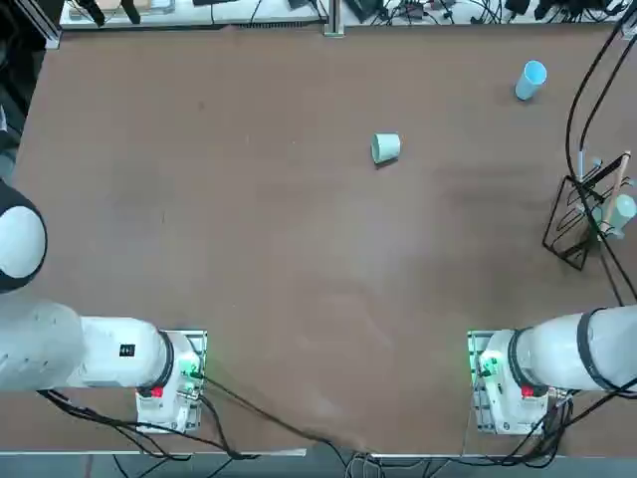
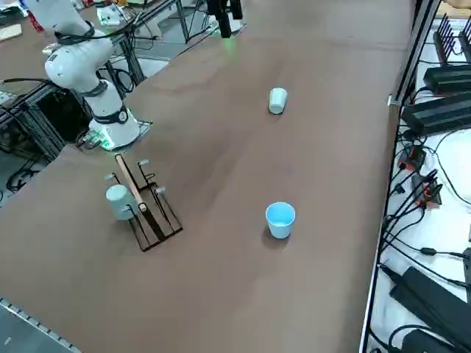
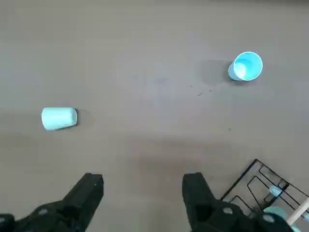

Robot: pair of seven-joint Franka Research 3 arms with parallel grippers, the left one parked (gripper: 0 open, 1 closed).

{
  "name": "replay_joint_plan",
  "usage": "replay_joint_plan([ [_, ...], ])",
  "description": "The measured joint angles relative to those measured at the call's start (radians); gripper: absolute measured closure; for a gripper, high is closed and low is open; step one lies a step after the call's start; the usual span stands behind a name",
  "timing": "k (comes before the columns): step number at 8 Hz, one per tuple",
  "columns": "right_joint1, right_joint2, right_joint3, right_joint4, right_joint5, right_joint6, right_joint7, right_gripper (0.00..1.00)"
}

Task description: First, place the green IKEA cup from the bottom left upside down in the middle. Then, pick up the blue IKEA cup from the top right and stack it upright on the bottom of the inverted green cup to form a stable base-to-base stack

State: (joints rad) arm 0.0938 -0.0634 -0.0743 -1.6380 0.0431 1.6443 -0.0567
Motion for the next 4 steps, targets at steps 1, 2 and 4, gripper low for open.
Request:
replay_joint_plan([
  [1,0.000,0.000,0.000,0.000,0.000,0.000,0.000,0.00],
  [2,0.001,0.003,0.001,0.001,0.000,0.000,0.000,0.00],
  [4,0.002,0.016,0.010,0.001,0.001,0.000,0.000,0.00],
])
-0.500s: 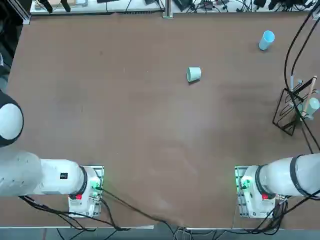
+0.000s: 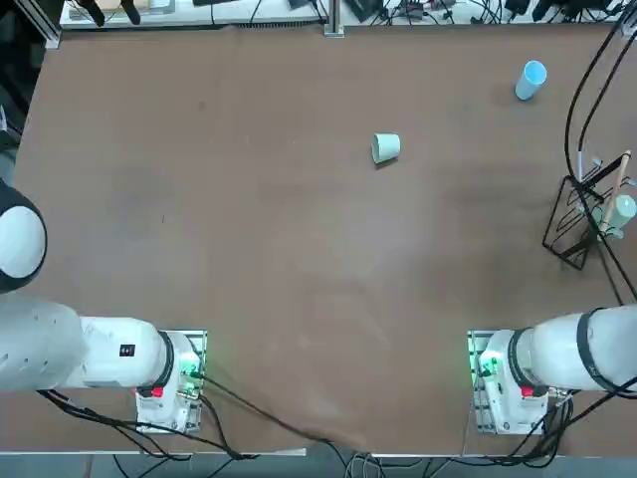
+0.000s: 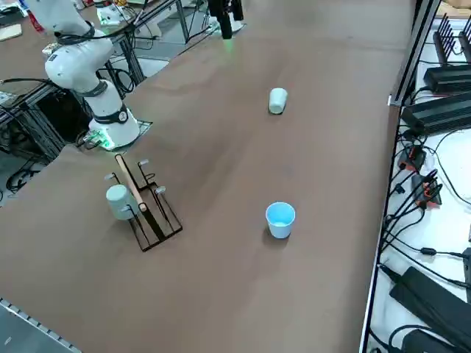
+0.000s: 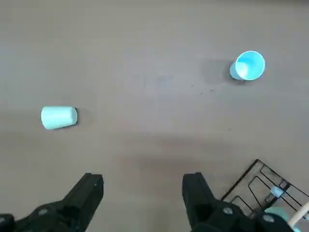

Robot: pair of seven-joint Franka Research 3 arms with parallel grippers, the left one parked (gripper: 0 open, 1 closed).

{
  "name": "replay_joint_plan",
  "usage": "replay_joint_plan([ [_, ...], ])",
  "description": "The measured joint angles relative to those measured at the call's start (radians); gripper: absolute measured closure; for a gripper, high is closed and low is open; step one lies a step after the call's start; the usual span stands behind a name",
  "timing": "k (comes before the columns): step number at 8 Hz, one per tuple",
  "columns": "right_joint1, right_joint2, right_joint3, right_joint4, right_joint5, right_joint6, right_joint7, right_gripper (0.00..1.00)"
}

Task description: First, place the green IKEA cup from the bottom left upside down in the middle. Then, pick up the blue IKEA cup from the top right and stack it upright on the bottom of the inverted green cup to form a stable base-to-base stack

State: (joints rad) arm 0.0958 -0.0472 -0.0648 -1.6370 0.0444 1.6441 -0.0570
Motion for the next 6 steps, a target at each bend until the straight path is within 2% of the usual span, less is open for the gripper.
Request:
replay_joint_plan([
  [3,0.037,0.069,0.081,-0.002,0.000,0.017,-0.007,0.00],
  [5,0.088,0.142,0.112,-0.006,0.000,0.056,-0.094,0.00],
  [6,0.102,0.178,0.121,-0.016,0.000,0.113,-0.171,0.00],
])
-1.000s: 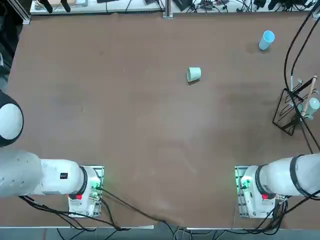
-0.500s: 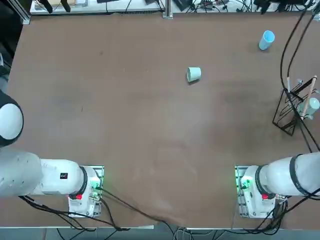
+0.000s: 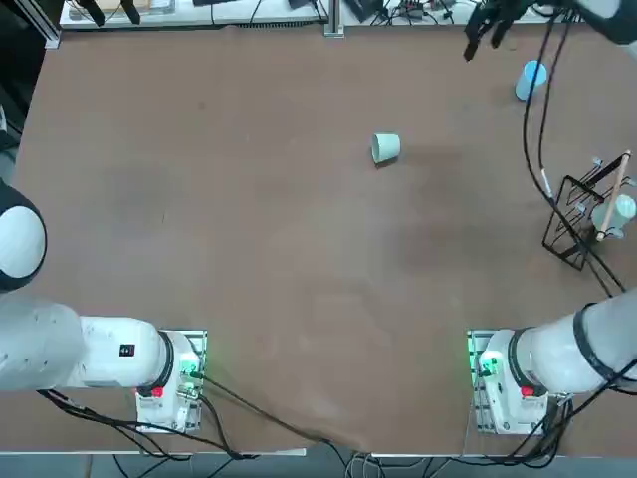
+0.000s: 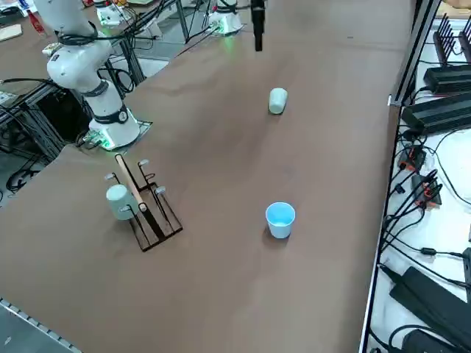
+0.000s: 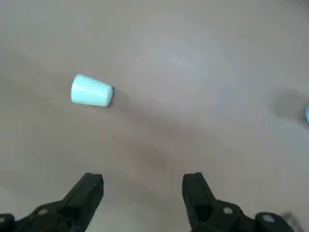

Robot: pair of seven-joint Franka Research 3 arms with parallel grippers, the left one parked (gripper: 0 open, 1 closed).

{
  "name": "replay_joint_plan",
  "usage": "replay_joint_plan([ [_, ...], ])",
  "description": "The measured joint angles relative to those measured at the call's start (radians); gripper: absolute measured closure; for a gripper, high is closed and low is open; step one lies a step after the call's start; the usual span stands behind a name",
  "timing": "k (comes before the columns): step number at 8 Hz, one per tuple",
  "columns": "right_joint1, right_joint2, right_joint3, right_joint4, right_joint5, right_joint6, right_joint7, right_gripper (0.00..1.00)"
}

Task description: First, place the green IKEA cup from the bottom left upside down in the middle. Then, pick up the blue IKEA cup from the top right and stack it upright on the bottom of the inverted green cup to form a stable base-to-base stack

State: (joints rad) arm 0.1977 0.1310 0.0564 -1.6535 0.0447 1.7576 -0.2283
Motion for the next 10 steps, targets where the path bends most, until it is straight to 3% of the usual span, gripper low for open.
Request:
replay_joint_plan([
  [4,0.008,0.110,0.014,-0.084,0.019,0.222,-0.434,0.00],
  [7,0.013,0.231,0.015,-0.087,0.182,0.308,-0.851,0.00],
  [10,0.027,0.306,0.019,-0.085,0.228,0.372,-1.103,0.00],
])
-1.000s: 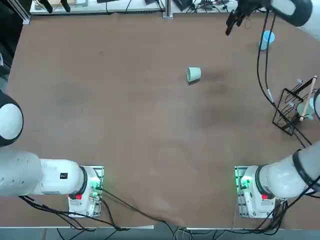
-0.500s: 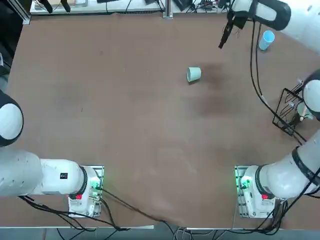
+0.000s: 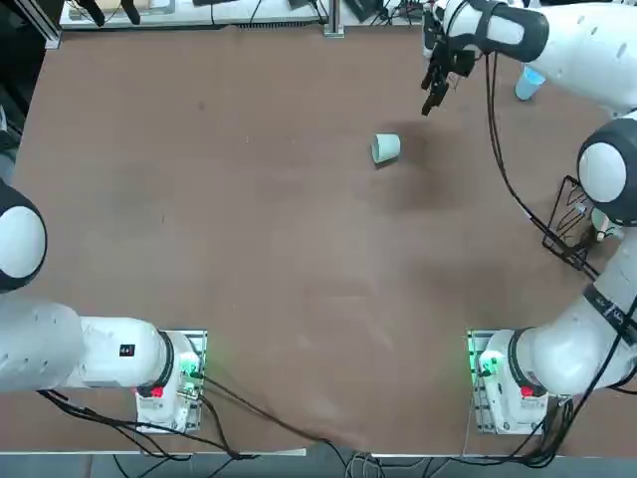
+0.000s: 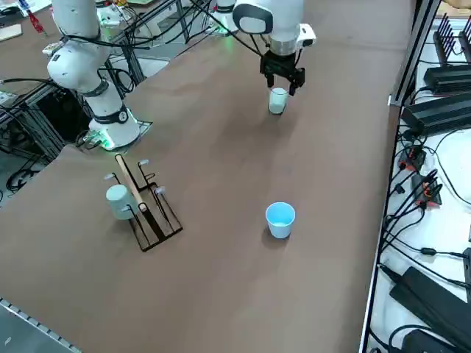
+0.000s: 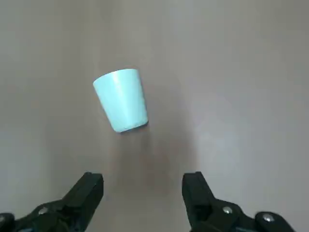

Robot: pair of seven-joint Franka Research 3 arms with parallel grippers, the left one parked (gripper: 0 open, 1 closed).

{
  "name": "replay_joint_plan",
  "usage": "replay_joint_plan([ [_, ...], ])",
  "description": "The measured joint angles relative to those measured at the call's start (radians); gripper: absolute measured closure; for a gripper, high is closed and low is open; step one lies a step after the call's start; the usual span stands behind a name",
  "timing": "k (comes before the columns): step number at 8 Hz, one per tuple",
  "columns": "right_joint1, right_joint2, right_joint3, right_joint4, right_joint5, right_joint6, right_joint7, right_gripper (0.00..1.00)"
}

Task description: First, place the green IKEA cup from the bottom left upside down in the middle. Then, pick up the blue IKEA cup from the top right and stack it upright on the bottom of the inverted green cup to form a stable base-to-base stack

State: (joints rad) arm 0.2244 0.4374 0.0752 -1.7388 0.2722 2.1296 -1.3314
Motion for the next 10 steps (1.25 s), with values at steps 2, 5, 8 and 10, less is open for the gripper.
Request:
replay_joint_plan([
  [2,0.031,0.039,0.003,-0.001,0.000,0.048,-0.088,0.00],
  [5,0.048,0.116,0.003,-0.001,0.000,0.112,-0.147,0.00],
  [8,0.069,0.154,0.013,0.000,0.017,0.147,-0.160,0.00],
  [10,0.072,0.158,0.033,-0.001,0.018,0.154,-0.173,0.00],
])
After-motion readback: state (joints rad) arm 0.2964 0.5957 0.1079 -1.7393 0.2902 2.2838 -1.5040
